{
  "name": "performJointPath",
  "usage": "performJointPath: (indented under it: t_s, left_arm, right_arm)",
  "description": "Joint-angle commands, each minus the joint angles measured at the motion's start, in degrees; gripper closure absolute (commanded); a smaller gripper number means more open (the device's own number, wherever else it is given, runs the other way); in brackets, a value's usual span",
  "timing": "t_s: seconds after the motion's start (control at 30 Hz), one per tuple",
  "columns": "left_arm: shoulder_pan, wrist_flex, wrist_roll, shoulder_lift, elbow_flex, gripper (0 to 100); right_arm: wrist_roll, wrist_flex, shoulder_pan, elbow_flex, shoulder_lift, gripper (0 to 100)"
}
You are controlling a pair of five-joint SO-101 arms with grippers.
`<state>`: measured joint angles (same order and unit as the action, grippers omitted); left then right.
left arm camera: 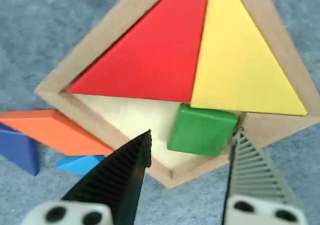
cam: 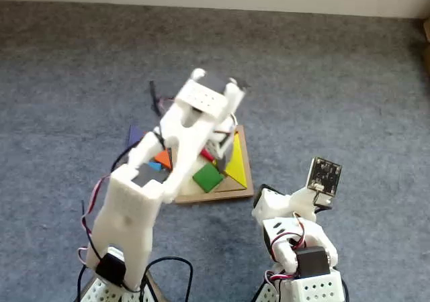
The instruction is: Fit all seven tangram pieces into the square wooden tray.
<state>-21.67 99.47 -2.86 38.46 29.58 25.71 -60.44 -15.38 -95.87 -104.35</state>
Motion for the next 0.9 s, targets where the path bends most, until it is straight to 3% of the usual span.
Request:
performJointPath:
  t_s: [0.0,0.13,0.3,0.47,0.6,0.7,0.87]
  left_arm:
    - [4.3,1.1,0.7,-9.5,0.5,82]
    - [7.6,1.0,7.1,-14.0,-2.7,92]
    - [15.7,1.0,7.7,-15.9,-5.3,96]
    - [22.5,1.0,12.5,-15.3,-5.9,88]
    - [24.3,0.9,12.7,-11.7,-6.8,78]
    - [24.2,0.8,12.7,-7.3,-6.2,78]
    - [24.2,-5.9,12.6,-0.2,-6.3,78]
  right_arm:
    - [-0.6,1.0,0.7,-6.0,-0.8,99.4]
    - [-0.6,1.0,0.8,-6.0,-0.8,99.4]
    - [-0.6,1.0,0.8,-6.0,-0.8,99.4]
    - [-0.6,1.0,0.8,-6.0,-0.8,99.4]
    - [-0.6,1.0,0.8,-6.0,-0.8,99.4]
    - [-0.6,1.0,0.8,-6.0,-0.8,99.4]
    - [-0.6,1.0,0.8,-6.0,-0.8,99.4]
